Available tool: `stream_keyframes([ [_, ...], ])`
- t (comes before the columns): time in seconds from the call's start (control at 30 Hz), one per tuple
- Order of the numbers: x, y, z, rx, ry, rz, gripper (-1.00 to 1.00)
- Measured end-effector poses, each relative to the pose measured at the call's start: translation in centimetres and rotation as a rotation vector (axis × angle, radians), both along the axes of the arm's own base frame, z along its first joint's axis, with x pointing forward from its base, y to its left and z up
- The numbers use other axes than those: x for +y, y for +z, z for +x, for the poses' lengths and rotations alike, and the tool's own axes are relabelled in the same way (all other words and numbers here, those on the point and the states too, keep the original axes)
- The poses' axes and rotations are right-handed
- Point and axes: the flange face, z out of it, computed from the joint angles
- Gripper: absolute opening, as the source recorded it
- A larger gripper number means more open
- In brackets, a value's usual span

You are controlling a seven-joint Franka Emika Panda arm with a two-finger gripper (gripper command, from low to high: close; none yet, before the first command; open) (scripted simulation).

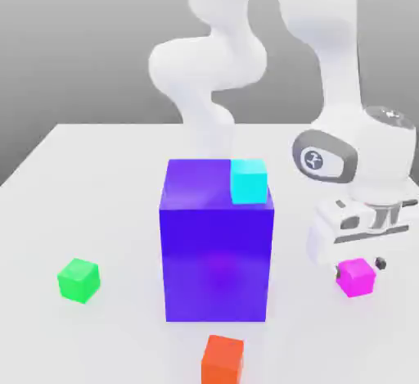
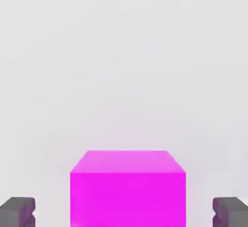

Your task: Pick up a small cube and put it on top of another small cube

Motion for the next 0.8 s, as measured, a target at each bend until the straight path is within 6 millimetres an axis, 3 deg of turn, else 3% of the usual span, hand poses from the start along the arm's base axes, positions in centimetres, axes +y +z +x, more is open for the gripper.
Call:
stream_keyframes([
  [0.17,0.0,-0.3,0.0,-0.001,0.0,0.0,-1.0],
  [0.37,0.0,5.1,0.0,-0.002,0.001,0.0,-1.0],
  [0.4,0.4,6.1,0.7,-0.016,0.012,0.012,-1.0],
  [0.47,-1.2,7.9,3.9,-0.049,-0.03,0.032,-1.0],
  [0.53,-5.1,9.7,8.1,-0.085,-0.119,0.045,-1.0],
  [0.63,-13.1,11.6,12.6,-0.121,-0.28,0.044,-1.0],
  [0.7,-18.9,12.2,13.9,-0.126,-0.395,0.034,-1.0],
  [0.8,-27.6,12.4,13.7,-0.114,-0.579,0.014,-1.0],
])
